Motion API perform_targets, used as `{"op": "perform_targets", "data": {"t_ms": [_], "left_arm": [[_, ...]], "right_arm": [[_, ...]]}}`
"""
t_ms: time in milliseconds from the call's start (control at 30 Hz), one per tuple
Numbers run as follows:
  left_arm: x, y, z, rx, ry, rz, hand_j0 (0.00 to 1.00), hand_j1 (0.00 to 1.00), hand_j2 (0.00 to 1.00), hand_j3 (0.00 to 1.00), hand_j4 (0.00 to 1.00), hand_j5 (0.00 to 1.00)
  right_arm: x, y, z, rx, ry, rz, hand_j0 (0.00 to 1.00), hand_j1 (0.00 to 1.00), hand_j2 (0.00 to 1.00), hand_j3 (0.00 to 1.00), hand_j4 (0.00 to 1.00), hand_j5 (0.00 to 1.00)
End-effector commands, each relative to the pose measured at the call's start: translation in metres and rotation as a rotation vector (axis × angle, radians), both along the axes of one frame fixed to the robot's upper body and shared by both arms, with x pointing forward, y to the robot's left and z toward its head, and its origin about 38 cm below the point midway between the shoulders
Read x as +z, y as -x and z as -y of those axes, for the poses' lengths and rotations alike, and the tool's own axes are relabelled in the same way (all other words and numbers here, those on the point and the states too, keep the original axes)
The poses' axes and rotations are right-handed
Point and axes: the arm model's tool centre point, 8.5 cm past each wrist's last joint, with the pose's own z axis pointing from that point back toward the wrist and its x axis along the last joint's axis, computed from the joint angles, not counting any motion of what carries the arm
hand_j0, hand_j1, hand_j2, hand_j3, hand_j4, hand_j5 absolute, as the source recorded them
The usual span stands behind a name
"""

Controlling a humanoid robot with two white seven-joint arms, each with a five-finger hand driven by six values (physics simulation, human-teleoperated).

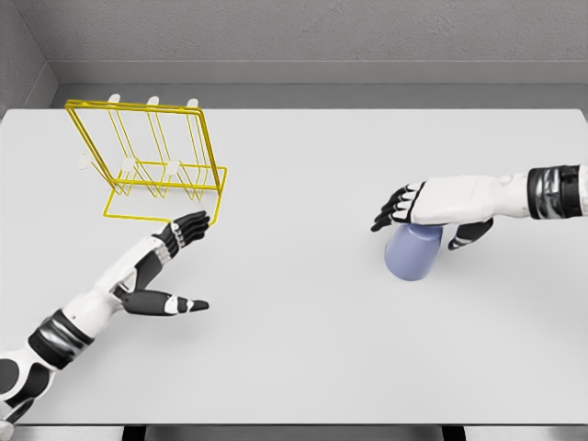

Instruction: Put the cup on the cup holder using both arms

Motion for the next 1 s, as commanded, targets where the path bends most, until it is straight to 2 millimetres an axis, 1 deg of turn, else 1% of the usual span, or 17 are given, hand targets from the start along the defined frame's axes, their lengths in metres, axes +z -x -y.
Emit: {"op": "perform_targets", "data": {"t_ms": [0, 33, 133, 167, 200, 233, 267, 433, 467, 533, 600, 633, 667, 767, 867, 933, 967], "left_arm": [[-0.006, 0.001, 0.0, 0.004, -0.001, -0.018, 1.0, 1.0, 1.0, 1.0, 1.0, 1.0], [-0.006, 0.001, 0.001, 0.006, 0.004, -0.018, 1.0, 1.0, 1.0, 1.0, 1.0, 1.0], [-0.01, 0.001, 0.002, 0.007, 0.005, -0.027, 1.0, 1.0, 1.0, 1.0, 1.0, 1.0], [-0.01, 0.001, 0.001, 0.009, 0.006, -0.027, 1.0, 1.0, 1.0, 1.0, 1.0, 1.0], [-0.011, 0.001, 0.001, 0.009, 0.005, -0.029, 1.0, 1.0, 1.0, 1.0, 1.0, 1.0], [-0.011, -0.001, 0.0, 0.014, 0.003, -0.029, 1.0, 1.0, 1.0, 1.0, 1.0, 1.0], [-0.011, -0.002, -0.001, 0.017, 0.003, -0.029, 1.0, 1.0, 1.0, 1.0, 1.0, 1.0], [-0.014, -0.004, -0.001, 0.024, 0.002, -0.034, 1.0, 1.0, 1.0, 1.0, 1.0, 1.0], [-0.019, -0.003, 0.0, 0.024, 0.001, -0.044, 1.0, 1.0, 1.0, 1.0, 1.0, 1.0], [-0.024, -0.002, 0.002, 0.024, -0.014, -0.071, 1.0, 1.0, 1.0, 1.0, 1.0, 1.0], [-0.021, -0.006, 0.002, 0.025, -0.019, -0.068, 1.0, 1.0, 1.0, 1.0, 1.0, 1.0], [-0.021, -0.006, 0.002, 0.025, -0.017, -0.069, 1.0, 1.0, 1.0, 1.0, 1.0, 1.0], [-0.022, -0.006, 0.001, 0.026, -0.02, -0.07, 1.0, 1.0, 1.0, 1.0, 1.0, 1.0], [-0.022, -0.008, 0.003, 0.026, -0.018, -0.073, 1.0, 1.0, 1.0, 1.0, 1.0, 1.0], [-0.021, -0.009, 0.005, 0.026, -0.013, -0.07, 1.0, 1.0, 1.0, 1.0, 1.0, 1.0], [-0.021, -0.008, 0.005, 0.025, -0.011, -0.071, 1.0, 1.0, 1.0, 1.0, 1.0, 1.0], [-0.021, -0.009, 0.005, 0.025, -0.011, -0.068, 1.0, 1.0, 1.0, 1.0, 1.0, 1.0]], "right_arm": [[-0.003, 0.001, -0.001, 0.003, 0.007, -0.005, 0.97, 0.97, 0.97, 0.97, 0.97, 0.97], [-0.003, 0.001, 0.0, 0.002, 0.01, -0.004, 0.97, 0.97, 0.97, 0.97, 0.97, 0.97], [-0.002, 0.001, 0.002, -0.002, 0.013, -0.003, 0.93, 0.93, 0.93, 0.93, 0.93, 0.93], [-0.002, 0.002, 0.003, -0.003, 0.014, -0.003, 0.87, 0.87, 0.87, 0.87, 0.87, 0.87], [-0.002, 0.002, 0.003, -0.003, 0.014, -0.003, 0.87, 0.87, 0.87, 0.87, 0.87, 0.87], [-0.002, 0.002, 0.003, -0.003, 0.013, -0.006, 0.82, 0.82, 0.82, 0.82, 0.82, 0.82], [-0.002, 0.002, 0.003, -0.003, 0.013, -0.006, 0.8, 0.8, 0.8, 0.8, 0.8, 0.8], [-0.003, 0.002, 0.003, -0.004, 0.016, -0.006, 0.75, 0.75, 0.75, 0.75, 0.75, 0.75], [-0.003, 0.002, 0.003, -0.004, 0.016, -0.006, 0.71, 0.71, 0.71, 0.71, 0.71, 0.71], [-0.003, 0.002, 0.004, -0.005, 0.017, -0.006, 0.71, 0.71, 0.71, 0.71, 0.71, 0.71], [-0.003, 0.002, 0.004, -0.005, 0.017, -0.006, 0.66, 0.66, 0.66, 0.66, 0.66, 0.66], [-0.003, 0.002, 0.004, -0.005, 0.014, -0.007, 0.6, 0.6, 0.6, 0.6, 0.6, 0.6], [-0.003, 0.002, 0.003, -0.004, 0.013, -0.007, 0.58, 0.58, 0.58, 0.58, 0.58, 0.58], [0.001, 0.002, 0.005, -0.008, 0.006, -0.002, 0.58, 0.58, 0.58, 0.58, 0.58, 0.58], [0.015, 0.011, -0.004, 0.038, 0.0, 0.028, 0.58, 0.58, 0.58, 0.58, 0.58, 0.58], [0.017, 0.011, -0.004, 0.038, -0.001, 0.032, 0.58, 0.58, 0.58, 0.58, 0.58, 0.58], [0.021, 0.01, -0.004, 0.037, -0.007, 0.045, 0.58, 0.58, 0.58, 0.58, 0.58, 0.58]]}}
